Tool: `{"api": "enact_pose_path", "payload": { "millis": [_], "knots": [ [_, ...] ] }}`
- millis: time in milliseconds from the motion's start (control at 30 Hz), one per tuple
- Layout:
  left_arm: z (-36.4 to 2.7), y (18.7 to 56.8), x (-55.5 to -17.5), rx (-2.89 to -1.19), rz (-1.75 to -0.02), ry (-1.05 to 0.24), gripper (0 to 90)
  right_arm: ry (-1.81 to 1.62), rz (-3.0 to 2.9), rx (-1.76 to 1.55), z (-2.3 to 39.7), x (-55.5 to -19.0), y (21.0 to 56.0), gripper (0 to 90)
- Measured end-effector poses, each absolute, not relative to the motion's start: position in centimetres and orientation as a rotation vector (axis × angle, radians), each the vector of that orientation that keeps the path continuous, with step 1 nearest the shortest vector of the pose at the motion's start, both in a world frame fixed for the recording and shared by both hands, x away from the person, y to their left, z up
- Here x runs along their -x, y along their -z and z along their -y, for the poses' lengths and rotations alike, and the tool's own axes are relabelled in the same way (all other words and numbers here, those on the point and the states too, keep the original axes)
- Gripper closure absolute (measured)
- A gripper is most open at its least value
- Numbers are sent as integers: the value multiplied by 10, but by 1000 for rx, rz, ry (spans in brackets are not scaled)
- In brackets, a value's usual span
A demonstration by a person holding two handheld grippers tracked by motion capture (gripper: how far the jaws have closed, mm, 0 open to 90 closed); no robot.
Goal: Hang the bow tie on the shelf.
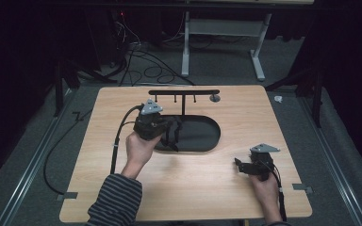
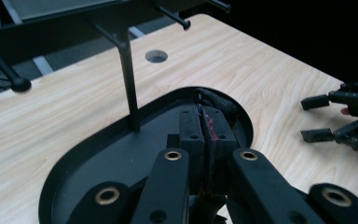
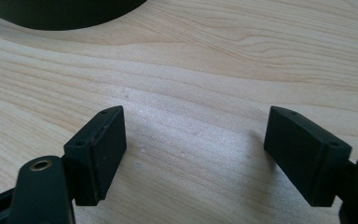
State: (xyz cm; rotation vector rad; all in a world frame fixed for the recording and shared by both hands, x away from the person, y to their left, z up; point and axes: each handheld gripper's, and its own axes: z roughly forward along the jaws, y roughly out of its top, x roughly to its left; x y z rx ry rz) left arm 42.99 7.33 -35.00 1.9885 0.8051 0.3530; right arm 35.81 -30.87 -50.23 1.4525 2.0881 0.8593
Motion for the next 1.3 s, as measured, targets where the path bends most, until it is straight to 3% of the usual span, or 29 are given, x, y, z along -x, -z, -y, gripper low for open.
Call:
{"api": "enact_pose_path", "payload": {
  "millis": [1300],
  "knots": [
    [-58, 342, -495, -1939, -940, -454, 878, -864, -2092, -1445, 308, -358, 502, 219]
  ]
}}
